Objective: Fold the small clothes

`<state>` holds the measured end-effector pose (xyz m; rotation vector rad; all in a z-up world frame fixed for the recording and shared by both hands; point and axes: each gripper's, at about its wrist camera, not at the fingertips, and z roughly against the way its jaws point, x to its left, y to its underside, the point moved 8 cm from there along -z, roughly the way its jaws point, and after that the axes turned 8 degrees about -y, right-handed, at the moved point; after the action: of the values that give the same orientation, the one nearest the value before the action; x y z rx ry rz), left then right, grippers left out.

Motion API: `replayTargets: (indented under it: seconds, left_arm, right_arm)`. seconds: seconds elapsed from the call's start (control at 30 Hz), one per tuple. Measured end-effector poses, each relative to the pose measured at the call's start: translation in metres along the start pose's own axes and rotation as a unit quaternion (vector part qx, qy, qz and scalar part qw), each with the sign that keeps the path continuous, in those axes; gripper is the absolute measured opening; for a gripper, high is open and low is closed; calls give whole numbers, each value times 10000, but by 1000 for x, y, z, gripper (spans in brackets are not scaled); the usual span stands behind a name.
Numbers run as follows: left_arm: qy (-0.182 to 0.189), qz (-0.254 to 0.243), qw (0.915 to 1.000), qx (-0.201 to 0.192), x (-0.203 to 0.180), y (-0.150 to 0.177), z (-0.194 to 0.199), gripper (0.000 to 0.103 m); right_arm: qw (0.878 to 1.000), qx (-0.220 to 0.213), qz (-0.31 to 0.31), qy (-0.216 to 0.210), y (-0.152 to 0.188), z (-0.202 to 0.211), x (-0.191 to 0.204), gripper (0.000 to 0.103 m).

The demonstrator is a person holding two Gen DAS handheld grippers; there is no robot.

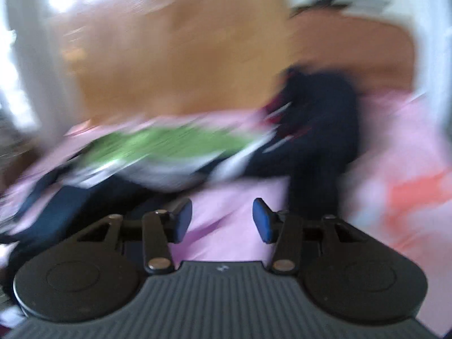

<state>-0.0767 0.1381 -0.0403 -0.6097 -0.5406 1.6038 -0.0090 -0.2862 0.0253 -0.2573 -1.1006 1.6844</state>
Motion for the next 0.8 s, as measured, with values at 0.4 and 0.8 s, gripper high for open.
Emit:
replayTargets:
  seconds: [0.4, 0.8]
  left_arm:
    - [246, -240, 9986, -410, 0, -44, 59, 13]
    - [-1208, -150, 9920, -326, 66, -48, 44, 57]
  right_arm:
    - [9912, 300, 117, -1281, 48, 35, 81, 11]
    - [9932, 495, -206, -1036, 43, 35, 40, 32]
